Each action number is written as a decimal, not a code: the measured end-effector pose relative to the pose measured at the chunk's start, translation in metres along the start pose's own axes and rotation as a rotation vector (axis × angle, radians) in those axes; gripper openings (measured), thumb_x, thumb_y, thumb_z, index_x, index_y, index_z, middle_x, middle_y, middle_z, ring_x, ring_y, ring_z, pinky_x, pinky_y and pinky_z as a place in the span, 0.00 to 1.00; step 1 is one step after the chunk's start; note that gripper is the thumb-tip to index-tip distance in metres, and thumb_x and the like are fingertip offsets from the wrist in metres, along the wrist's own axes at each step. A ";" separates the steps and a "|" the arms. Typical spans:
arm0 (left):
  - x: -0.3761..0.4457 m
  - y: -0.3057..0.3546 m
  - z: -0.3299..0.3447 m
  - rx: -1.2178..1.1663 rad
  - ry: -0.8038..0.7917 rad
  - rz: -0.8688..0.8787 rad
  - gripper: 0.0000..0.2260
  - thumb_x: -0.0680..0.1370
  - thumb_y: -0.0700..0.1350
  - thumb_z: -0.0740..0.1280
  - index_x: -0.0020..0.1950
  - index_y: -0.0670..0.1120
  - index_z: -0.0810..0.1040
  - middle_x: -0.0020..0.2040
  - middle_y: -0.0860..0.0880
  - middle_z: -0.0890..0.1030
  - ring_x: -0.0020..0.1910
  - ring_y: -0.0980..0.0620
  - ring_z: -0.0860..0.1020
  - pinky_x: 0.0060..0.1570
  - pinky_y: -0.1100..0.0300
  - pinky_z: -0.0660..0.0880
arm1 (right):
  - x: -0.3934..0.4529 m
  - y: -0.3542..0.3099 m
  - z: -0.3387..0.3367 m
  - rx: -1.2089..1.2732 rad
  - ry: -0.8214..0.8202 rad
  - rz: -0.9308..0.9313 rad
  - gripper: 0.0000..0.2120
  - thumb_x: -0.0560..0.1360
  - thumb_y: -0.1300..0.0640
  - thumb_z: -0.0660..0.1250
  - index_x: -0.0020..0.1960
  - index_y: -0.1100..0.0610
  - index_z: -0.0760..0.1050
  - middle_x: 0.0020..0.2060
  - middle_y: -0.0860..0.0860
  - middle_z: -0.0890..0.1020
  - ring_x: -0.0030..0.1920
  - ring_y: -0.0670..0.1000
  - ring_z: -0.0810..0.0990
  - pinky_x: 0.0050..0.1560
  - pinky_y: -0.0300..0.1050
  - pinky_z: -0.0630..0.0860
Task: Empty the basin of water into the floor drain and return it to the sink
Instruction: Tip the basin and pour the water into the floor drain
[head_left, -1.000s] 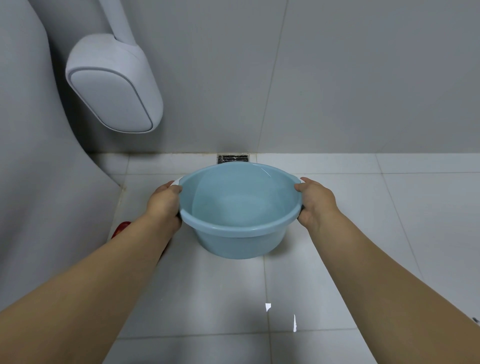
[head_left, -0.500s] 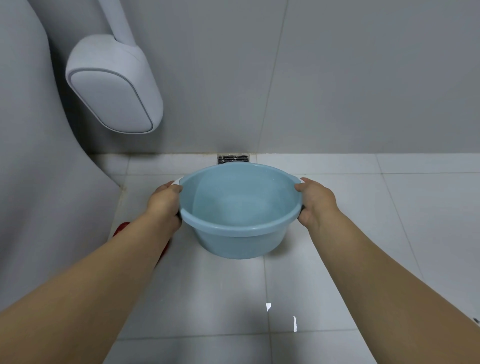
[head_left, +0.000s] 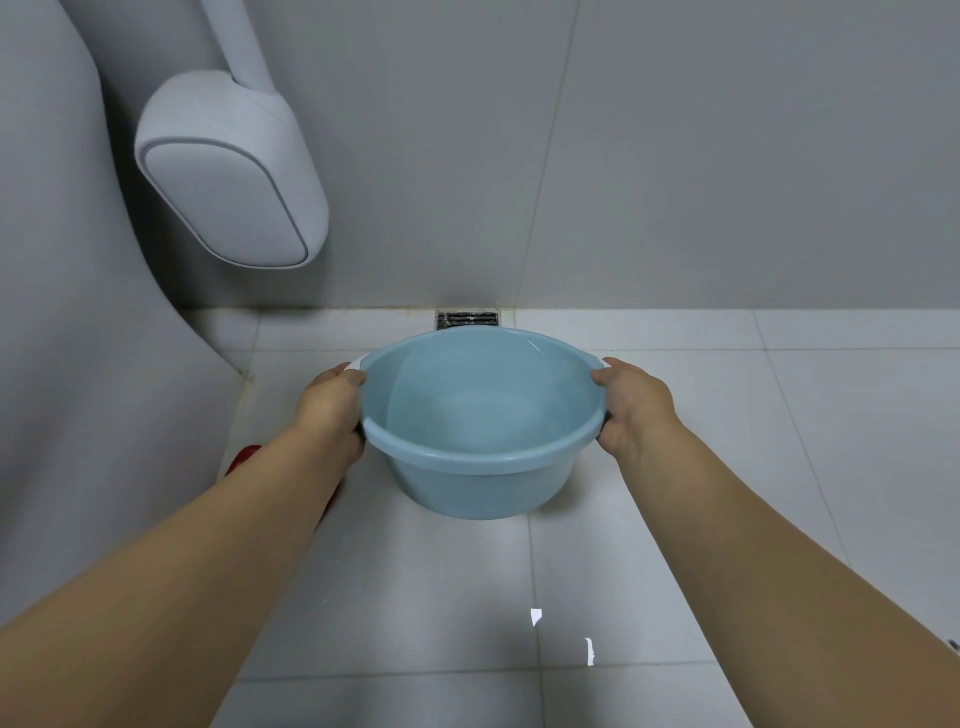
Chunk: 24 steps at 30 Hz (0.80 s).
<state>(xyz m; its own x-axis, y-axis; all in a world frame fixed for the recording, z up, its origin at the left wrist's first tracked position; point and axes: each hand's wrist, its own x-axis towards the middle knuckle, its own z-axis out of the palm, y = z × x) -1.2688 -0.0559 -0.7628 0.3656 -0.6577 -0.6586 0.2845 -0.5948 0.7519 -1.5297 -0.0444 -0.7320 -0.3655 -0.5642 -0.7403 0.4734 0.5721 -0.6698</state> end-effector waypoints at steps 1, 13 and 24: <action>0.001 0.000 0.000 0.003 0.000 0.000 0.12 0.82 0.36 0.58 0.61 0.42 0.76 0.46 0.42 0.81 0.41 0.43 0.80 0.48 0.49 0.79 | 0.000 0.000 0.000 -0.001 0.001 0.000 0.25 0.79 0.70 0.61 0.74 0.56 0.71 0.64 0.58 0.79 0.45 0.56 0.81 0.39 0.49 0.80; 0.003 -0.001 0.001 -0.015 0.007 0.002 0.11 0.82 0.36 0.58 0.61 0.43 0.76 0.45 0.43 0.80 0.39 0.44 0.79 0.42 0.53 0.78 | 0.001 0.000 0.000 0.008 -0.006 0.003 0.25 0.79 0.70 0.61 0.74 0.57 0.71 0.60 0.57 0.79 0.44 0.56 0.81 0.40 0.49 0.80; 0.005 -0.001 0.001 -0.008 0.014 -0.013 0.15 0.82 0.37 0.58 0.67 0.41 0.75 0.52 0.40 0.82 0.41 0.44 0.80 0.43 0.53 0.79 | 0.000 -0.002 0.001 0.011 -0.003 0.009 0.25 0.79 0.71 0.61 0.74 0.57 0.71 0.61 0.58 0.79 0.44 0.56 0.81 0.42 0.50 0.81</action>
<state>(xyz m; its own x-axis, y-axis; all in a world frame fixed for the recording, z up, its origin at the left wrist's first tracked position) -1.2682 -0.0594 -0.7674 0.3739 -0.6437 -0.6677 0.2961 -0.5994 0.7437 -1.5296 -0.0461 -0.7310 -0.3587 -0.5608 -0.7462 0.4858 0.5704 -0.6623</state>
